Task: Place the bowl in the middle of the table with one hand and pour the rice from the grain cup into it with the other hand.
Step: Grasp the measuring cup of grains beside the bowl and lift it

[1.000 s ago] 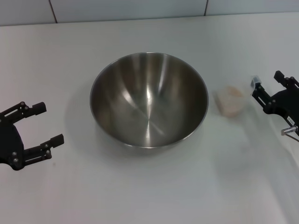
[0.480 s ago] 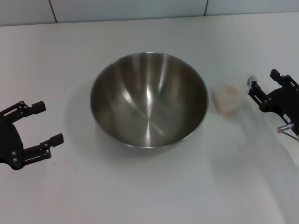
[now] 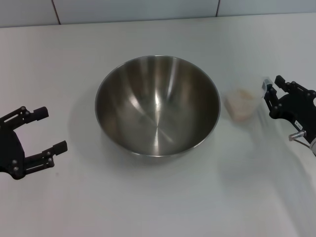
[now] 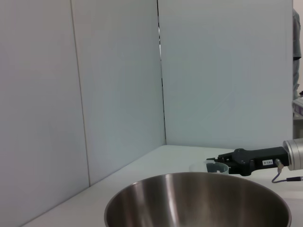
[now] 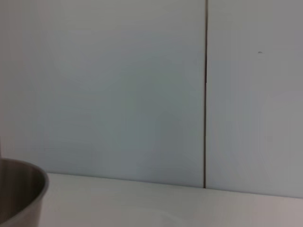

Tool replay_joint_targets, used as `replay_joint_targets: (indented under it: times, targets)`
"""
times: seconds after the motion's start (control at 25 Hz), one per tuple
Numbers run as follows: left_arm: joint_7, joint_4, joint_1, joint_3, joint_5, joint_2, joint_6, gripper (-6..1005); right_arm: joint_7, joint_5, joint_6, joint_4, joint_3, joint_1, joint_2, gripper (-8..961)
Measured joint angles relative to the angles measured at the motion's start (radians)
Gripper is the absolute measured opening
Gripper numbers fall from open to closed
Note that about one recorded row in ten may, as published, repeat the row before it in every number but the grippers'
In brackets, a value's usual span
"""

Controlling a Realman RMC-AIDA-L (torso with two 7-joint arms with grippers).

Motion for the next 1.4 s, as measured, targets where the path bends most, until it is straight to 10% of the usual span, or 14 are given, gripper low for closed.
replay_joint_targets:
  times: [0.28,1.4]
  targets:
    - [0.000,0.001,0.000,-0.022,0.000,0.000,0.016,819,0.000,-0.027,0.005,0.021,-0.001,0.013,0.000,64]
    - [0.000,0.001,0.009,-0.028,0.004,0.000,0.023,818,0.010,-0.016,-0.331,-0.012,0.113,-0.027,-0.005,9]
